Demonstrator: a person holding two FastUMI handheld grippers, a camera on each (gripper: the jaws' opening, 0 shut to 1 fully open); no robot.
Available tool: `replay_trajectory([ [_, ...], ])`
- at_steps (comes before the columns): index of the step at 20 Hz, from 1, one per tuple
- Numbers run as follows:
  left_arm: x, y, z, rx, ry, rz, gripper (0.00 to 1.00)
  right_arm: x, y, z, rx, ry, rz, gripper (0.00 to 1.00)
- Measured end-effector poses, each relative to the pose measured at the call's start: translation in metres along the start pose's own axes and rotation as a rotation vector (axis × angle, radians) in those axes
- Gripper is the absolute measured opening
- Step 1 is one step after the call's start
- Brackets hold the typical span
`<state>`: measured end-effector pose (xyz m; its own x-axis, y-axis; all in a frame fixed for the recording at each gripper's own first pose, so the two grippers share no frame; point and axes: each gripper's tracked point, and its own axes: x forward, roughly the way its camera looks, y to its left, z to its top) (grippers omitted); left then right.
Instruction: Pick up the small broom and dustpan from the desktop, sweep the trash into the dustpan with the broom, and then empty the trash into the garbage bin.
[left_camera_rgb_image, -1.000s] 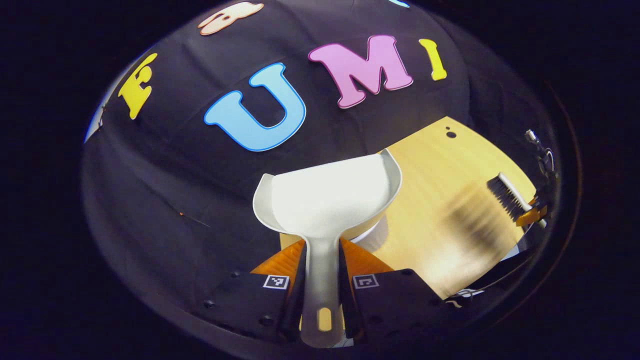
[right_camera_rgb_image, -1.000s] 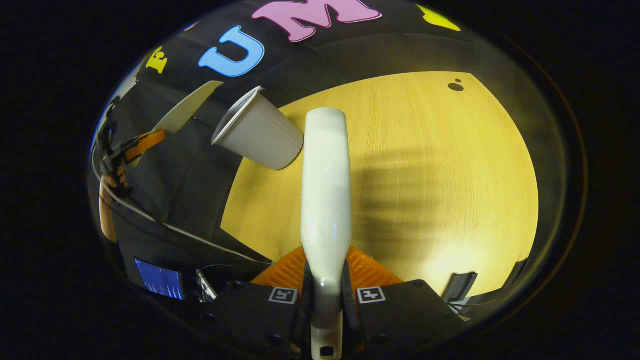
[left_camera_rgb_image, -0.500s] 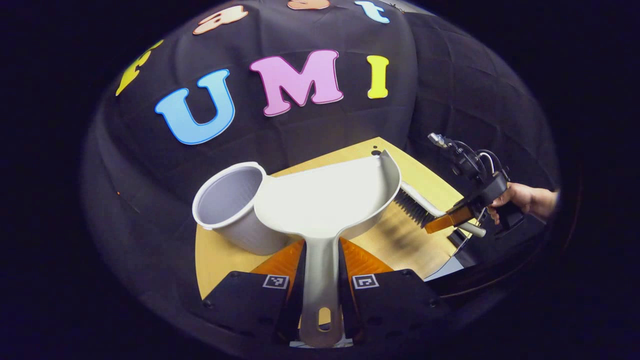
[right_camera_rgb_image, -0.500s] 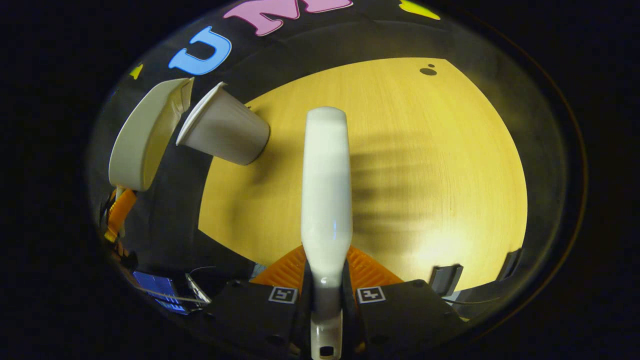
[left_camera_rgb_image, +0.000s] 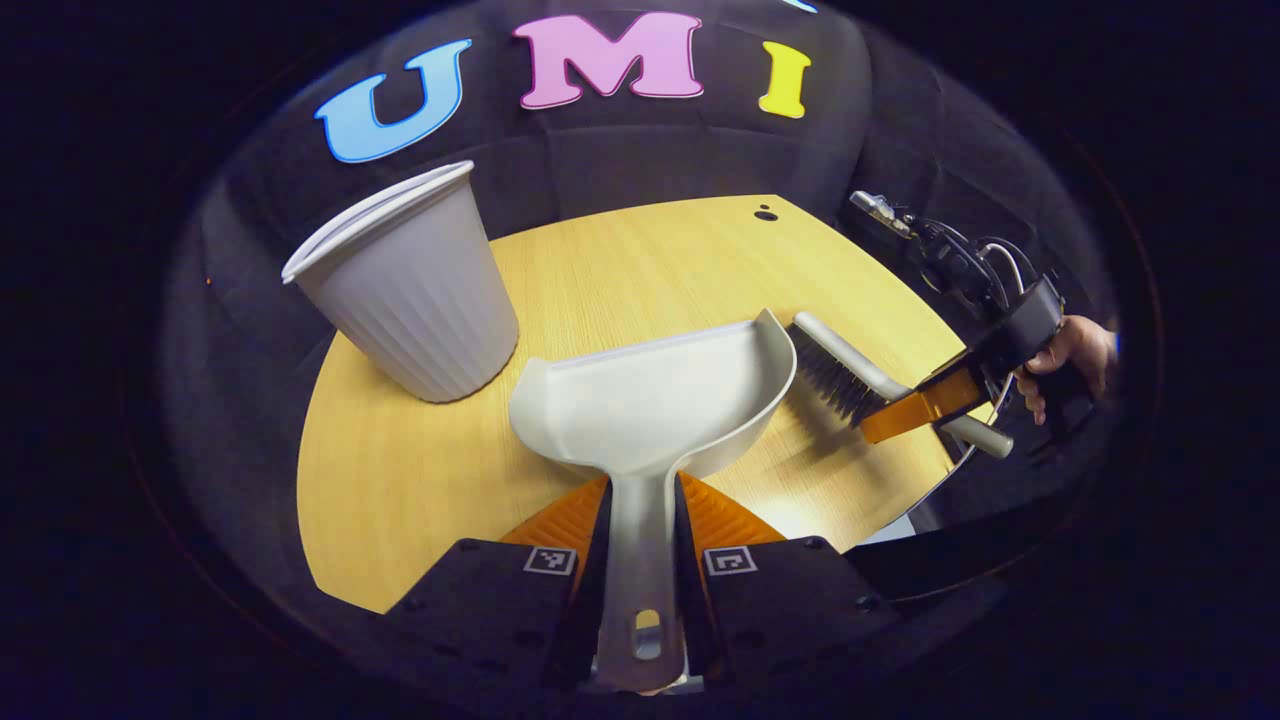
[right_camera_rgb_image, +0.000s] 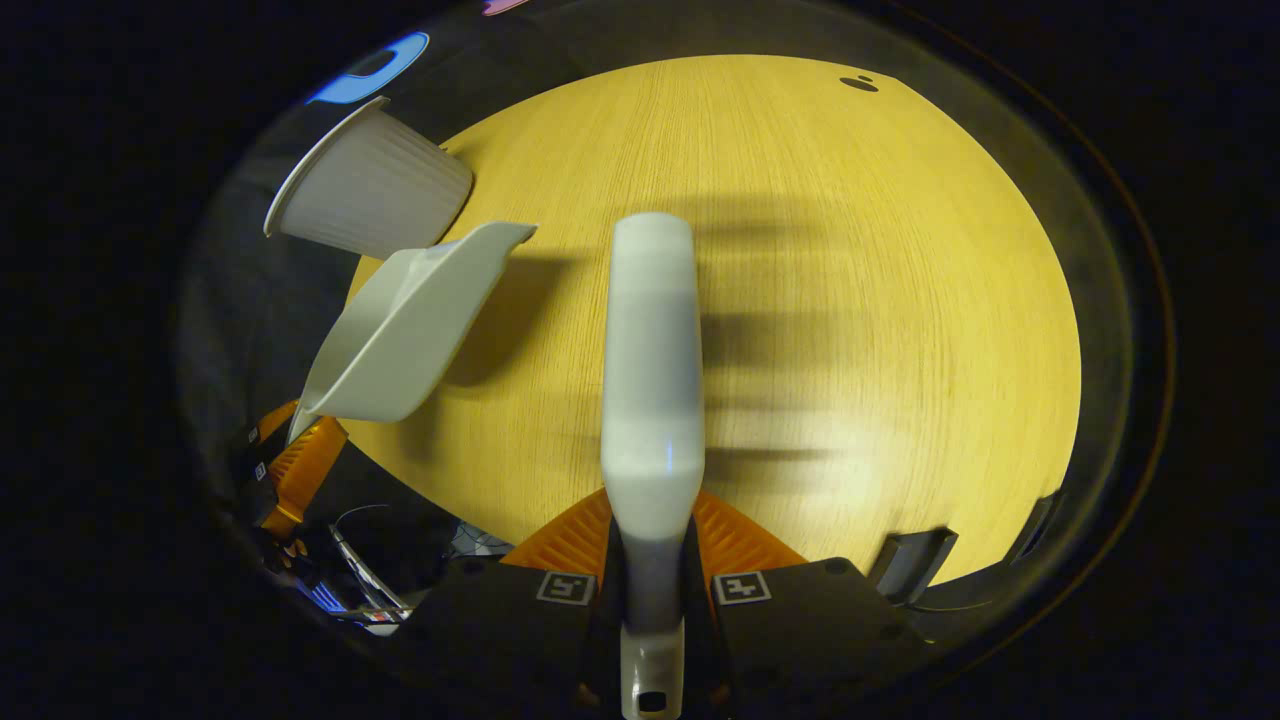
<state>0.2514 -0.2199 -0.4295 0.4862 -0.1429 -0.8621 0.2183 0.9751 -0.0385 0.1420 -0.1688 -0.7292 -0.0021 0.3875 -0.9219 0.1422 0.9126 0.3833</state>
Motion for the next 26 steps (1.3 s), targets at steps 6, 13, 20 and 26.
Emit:
replay_trajectory([
  [6,0.003,0.006,-0.007,0.001,0.022,0.116,0.3,0.029,0.009,0.019,0.038,0.025,-0.03,0.29],
  [13,0.002,-0.02,-0.014,-0.025,0.107,0.142,0.31,0.05,0.012,0.028,0.104,0.077,-0.041,0.29],
  [20,-0.001,-0.035,-0.037,-0.124,0.221,0.064,0.3,0.041,0.015,0.05,0.093,0.07,-0.04,0.43],
  [26,-0.018,-0.049,-0.029,-0.249,0.255,-0.025,0.84,0.019,0.002,0.063,-0.004,-0.046,-0.089,1.0],
])
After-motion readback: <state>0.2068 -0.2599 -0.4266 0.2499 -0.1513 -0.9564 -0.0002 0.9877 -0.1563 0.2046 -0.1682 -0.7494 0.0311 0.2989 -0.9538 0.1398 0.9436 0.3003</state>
